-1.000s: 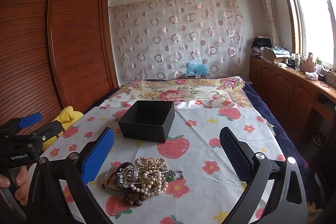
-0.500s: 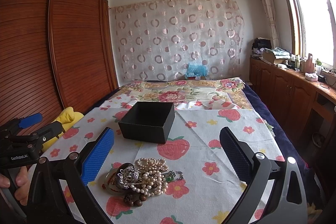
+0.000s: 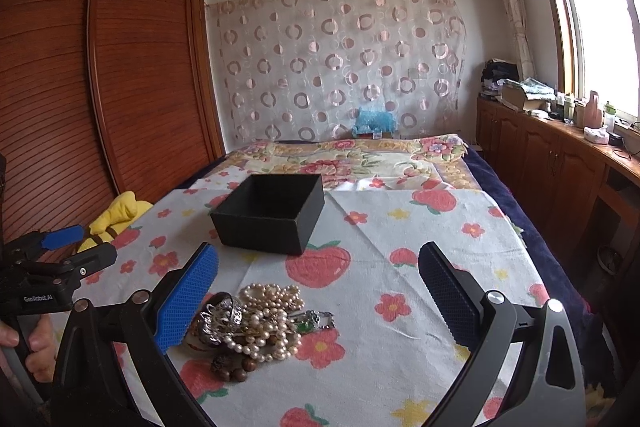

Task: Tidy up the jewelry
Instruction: 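Lower the left gripper onto the pile and grasp a silver bangle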

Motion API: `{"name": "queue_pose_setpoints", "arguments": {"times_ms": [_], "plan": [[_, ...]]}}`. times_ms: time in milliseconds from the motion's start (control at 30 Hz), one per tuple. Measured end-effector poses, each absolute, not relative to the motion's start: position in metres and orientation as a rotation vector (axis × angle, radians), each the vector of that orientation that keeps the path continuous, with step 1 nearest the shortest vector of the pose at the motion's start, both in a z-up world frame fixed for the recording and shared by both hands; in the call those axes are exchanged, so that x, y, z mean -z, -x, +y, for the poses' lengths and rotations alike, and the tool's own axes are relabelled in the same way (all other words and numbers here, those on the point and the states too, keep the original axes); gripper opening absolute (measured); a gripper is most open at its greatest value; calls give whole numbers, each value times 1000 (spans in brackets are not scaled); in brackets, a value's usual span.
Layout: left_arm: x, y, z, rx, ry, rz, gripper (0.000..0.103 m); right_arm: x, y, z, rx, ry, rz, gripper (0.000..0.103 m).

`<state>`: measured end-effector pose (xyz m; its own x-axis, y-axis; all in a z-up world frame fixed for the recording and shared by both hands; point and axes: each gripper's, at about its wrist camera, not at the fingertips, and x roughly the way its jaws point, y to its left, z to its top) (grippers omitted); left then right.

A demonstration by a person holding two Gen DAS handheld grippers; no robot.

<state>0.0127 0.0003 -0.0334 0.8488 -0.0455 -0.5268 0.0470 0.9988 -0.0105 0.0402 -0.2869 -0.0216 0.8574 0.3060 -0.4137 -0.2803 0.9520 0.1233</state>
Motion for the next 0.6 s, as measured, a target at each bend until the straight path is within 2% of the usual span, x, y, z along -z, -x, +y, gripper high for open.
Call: {"name": "queue_pose_setpoints", "arguments": {"times_ms": [200, 400, 600], "plan": [[52, -22, 1, 94, 10, 618, 96, 44, -49, -289, -331, -34, 514, 84], [63, -31, -7, 163, 6, 670, 96, 70, -52, -283, -358, 16, 583, 78], [71, -48, -24, 250, 3, 731, 96, 85, -52, -288, -357, 44, 628, 77]]}}
